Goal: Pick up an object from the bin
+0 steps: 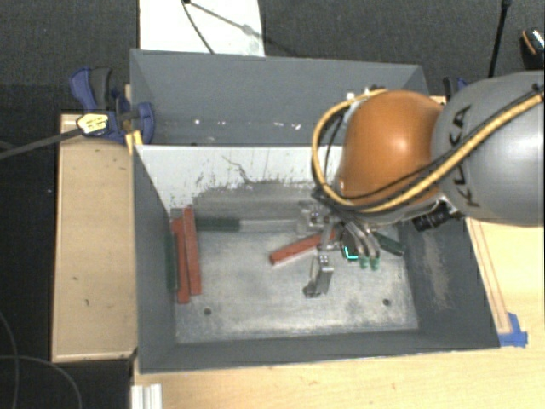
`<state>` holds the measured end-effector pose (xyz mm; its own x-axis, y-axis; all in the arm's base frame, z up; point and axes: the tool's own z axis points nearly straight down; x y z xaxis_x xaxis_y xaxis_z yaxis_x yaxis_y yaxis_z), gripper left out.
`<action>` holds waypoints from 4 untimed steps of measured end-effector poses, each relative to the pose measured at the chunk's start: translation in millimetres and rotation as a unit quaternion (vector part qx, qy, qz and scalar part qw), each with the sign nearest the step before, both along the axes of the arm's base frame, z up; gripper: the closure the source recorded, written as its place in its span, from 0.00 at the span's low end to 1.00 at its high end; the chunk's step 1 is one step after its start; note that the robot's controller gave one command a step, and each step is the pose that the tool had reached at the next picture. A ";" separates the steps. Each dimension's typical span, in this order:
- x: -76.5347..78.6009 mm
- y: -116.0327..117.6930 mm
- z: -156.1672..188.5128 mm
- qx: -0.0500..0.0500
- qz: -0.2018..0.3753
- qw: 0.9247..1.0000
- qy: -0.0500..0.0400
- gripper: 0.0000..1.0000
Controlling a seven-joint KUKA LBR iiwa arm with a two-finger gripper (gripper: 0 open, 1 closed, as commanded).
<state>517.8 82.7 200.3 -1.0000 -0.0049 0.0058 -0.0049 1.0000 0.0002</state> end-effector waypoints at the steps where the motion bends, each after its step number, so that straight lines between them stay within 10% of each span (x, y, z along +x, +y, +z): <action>1: 63.0 -37.4 -134.0 0.000 0.037 0.999 -0.002 0.00; 4: 65.2 -36.7 -131.9 0.001 0.029 1.000 -0.005 0.00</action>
Offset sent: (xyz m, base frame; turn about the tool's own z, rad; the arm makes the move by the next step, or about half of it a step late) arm 0.0632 -0.0359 -0.1303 -0.0769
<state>583.0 46.0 68.4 -0.9980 -0.0633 -0.0041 -0.0633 0.9980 0.0014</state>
